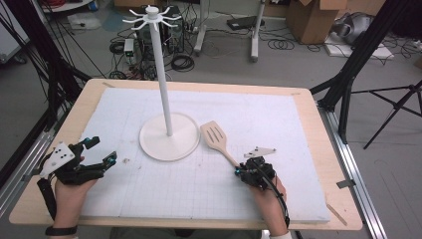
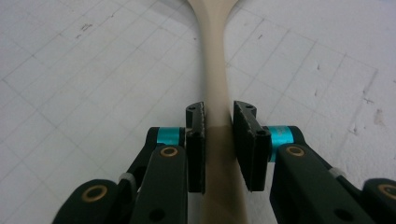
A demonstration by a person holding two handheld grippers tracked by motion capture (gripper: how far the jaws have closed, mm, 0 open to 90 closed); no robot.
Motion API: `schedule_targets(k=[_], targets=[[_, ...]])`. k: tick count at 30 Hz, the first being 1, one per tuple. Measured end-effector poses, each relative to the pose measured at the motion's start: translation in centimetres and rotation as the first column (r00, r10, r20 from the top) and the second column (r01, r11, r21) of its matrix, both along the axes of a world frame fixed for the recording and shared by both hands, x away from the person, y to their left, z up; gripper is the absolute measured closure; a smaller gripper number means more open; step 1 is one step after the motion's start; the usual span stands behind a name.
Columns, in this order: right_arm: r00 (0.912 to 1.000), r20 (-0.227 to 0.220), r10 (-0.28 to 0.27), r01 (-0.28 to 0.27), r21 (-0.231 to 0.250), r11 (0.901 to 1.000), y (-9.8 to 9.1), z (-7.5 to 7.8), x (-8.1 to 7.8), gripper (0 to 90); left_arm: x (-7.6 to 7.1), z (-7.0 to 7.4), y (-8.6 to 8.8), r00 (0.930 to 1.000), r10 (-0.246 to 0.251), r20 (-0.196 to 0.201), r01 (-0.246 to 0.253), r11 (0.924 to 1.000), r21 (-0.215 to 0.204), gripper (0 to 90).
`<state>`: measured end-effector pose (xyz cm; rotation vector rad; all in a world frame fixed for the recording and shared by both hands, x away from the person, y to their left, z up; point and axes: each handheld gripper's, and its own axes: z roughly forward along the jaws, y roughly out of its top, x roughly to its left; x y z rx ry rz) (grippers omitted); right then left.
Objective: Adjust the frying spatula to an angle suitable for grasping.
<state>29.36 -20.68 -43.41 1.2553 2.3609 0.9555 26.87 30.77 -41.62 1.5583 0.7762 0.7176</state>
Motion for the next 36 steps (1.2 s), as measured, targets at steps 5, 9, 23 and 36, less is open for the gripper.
schedule_targets(k=[5,9,23,36], targets=[[0.9995,0.024,0.022,-0.022,0.018,0.9996,-0.8,0.2,-0.3,75.2,0.0,0.0,-0.1,1.0,-0.001,-0.001,0.001,1.0,0.004,18.1],[0.9955,0.058,0.075,-0.079,0.063,0.9949,-1.5,0.9,-0.9,75.1,0.0,-0.1,-0.1,1.0,-0.001,-0.003,0.001,1.0,0.003,18.1],[0.8164,0.19,0.545,-0.562,0.04,0.8265,0.1,2.2,-2.1,75.1,0.0,0.1,0.0,0.9998,-0.018,0.006,0.018,0.9998,0.002,18.1],[0.693,0.169,0.701,-0.712,0.008,0.7021,2.8,0.4,0.0,75.1,-0.2,0.5,0.2,0.9981,-0.056,0.024,0.056,0.9984,0.0,18.1]])
